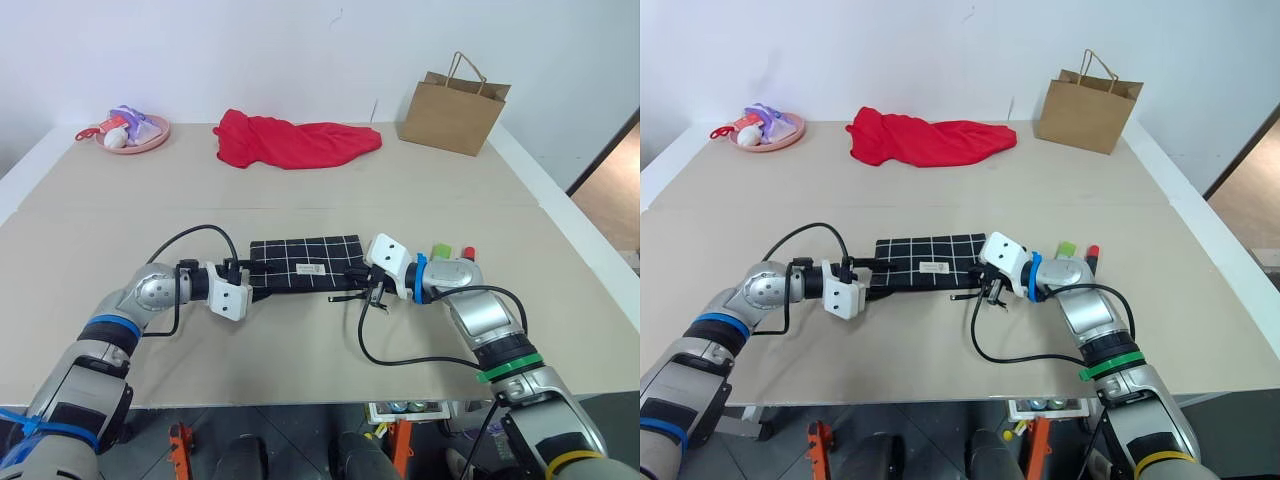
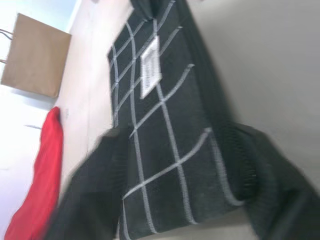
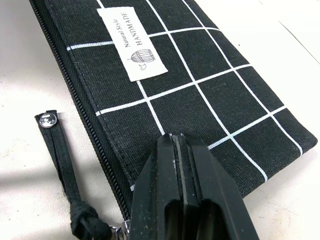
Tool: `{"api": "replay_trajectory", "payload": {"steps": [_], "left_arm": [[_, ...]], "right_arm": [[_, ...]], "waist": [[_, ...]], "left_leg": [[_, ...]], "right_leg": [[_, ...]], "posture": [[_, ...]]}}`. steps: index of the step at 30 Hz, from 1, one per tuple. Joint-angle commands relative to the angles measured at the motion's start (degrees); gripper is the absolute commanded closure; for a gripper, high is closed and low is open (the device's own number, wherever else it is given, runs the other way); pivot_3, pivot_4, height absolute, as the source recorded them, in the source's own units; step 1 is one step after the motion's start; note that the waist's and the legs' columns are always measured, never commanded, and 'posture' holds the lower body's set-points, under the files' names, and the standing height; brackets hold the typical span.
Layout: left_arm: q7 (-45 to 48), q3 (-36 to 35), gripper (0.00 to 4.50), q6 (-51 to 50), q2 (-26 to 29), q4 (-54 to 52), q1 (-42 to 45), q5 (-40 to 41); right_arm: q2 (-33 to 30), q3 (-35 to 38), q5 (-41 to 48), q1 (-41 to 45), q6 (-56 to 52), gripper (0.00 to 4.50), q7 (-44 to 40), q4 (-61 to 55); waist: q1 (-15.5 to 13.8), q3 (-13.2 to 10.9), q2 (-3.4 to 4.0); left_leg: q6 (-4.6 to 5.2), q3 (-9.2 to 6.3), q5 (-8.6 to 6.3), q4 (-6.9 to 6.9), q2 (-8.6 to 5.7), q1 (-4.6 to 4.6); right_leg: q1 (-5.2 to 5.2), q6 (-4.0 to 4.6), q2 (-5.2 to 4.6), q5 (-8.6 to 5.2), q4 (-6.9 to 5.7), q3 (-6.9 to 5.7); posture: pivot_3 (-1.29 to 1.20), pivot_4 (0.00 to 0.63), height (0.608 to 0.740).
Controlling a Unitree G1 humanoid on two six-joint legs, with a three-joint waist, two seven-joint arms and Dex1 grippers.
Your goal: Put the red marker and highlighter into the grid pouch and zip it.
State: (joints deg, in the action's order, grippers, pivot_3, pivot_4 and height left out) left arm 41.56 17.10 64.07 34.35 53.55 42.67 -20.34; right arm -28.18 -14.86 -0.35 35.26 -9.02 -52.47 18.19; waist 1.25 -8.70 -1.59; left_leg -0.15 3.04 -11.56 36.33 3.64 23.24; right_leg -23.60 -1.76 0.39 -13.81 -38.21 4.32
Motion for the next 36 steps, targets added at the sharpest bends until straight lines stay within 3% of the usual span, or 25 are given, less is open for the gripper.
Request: {"api": "replay_trajectory", "payload": {"steps": [1, 2, 4, 12, 16, 20, 23, 27, 36], "left_arm": [[1.93, 0.92, 3.58, 0.44, 0.21, 0.75, 0.39, 2.43], [2.43, 1.06, 4.11, 0.41, 0.10, 0.57, 0.25, 3.09], [3.39, 1.33, 4.40, 0.40, -0.02, 0.15, -0.03, 4.25], [10.90, 1.44, 4.40, -4.84, 1.06, -3.39, -2.42, 11.22], [13.96, -1.03, 4.50, -15.43, 1.75, -7.79, -5.17, 16.16], [14.26, -5.34, 4.50, -31.66, 1.97, -20.69, -10.66, 23.25], [12.50, -7.67, 4.50, -42.42, 1.35, -29.61, -13.26, 25.87], [9.47, -10.26, 4.50, -60.17, -0.07, -43.97, -15.36, 31.04], [5.53, -11.11, 4.50, -75.01, -2.24, -55.04, -15.43, 32.34]], "right_arm": [[-0.28, 0.12, -0.24, -0.91, -0.82, 4.50, -0.49, -0.79], [-0.25, 0.10, -0.24, -0.89, -0.81, 4.50, -0.50, -0.74], [-0.19, 0.06, -0.24, -0.86, -0.79, 4.50, -0.51, -0.67], [0.95, 1.62, 1.65, -0.57, -2.52, 4.50, 0.05, -0.41], [5.14, 10.93, 13.98, 1.48, -9.99, 3.49, 0.03, -3.18], [5.83, 21.61, 27.62, 2.63, -18.63, 1.72, 0.73, -11.08], [4.07, 24.30, 32.52, 1.09, -22.76, 1.72, -0.06, -15.94], [0.21, 23.94, 29.85, -1.80, -23.37, 1.72, 2.18, -17.81], [0.83, 16.61, 18.08, -4.97, -13.78, 1.72, 8.53, -13.36]], "waist": [[0.00, 0.00, 0.00], [0.00, 0.00, 0.00], [0.01, 0.00, 0.00], [0.07, 0.00, 0.00], [0.41, -0.01, 0.02], [0.71, -0.06, 0.10], [0.67, -0.06, 0.10], [0.43, -0.07, 0.08], [1.18, -0.07, 0.08]], "left_leg": [[0.00, 0.00, 0.00, 0.00, 0.00, 0.00], [0.00, 0.00, 0.00, 0.00, 0.01, 0.02], [0.00, 0.00, 0.00, -0.01, 0.01, 0.02], [-0.03, 0.00, -0.04, -0.02, 0.01, 0.04], [-0.06, 0.00, -0.07, -0.06, 0.03, 0.07], [-0.06, -0.02, -0.07, -0.13, 0.06, 0.30], [-0.13, -0.14, -0.11, -0.12, 0.08, 0.58], [-0.15, -0.26, -0.12, -0.06, 0.06, 0.83], [-0.15, -0.33, -0.12, 0.02, 0.04, 0.82]], "right_leg": [[0.00, 0.00, 0.00, 0.00, 0.00, 0.00], [-0.03, 0.01, 0.01, 0.00, 0.00, 0.00], [-0.03, 0.02, 0.01, -0.02, 0.00, 0.00], [-0.05, 0.02, 0.01, -0.11, 0.00, 0.00], [-0.10, 0.05, 0.04, -0.13, -0.01, 0.01], [-0.36, 0.24, 0.05, -0.04, -0.09, 0.02], [-0.57, 0.28, 0.05, -0.07, -0.10, -0.07], [-0.70, 0.29, 0.05, -0.09, -0.09, -0.17], [-0.73, 0.03, 0.16, -0.20, -0.09, -0.11]], "posture": [[0.00, 0.150, 0.740], [0.00, 0.150, 0.740], [0.00, 0.150, 0.740], [0.00, 0.150, 0.740], [0.00, 0.150, 0.740], [0.00, 0.150, 0.740], [0.00, 0.150, 0.740], [0.00, 0.150, 0.740], [0.00, 0.150, 0.740]]}}
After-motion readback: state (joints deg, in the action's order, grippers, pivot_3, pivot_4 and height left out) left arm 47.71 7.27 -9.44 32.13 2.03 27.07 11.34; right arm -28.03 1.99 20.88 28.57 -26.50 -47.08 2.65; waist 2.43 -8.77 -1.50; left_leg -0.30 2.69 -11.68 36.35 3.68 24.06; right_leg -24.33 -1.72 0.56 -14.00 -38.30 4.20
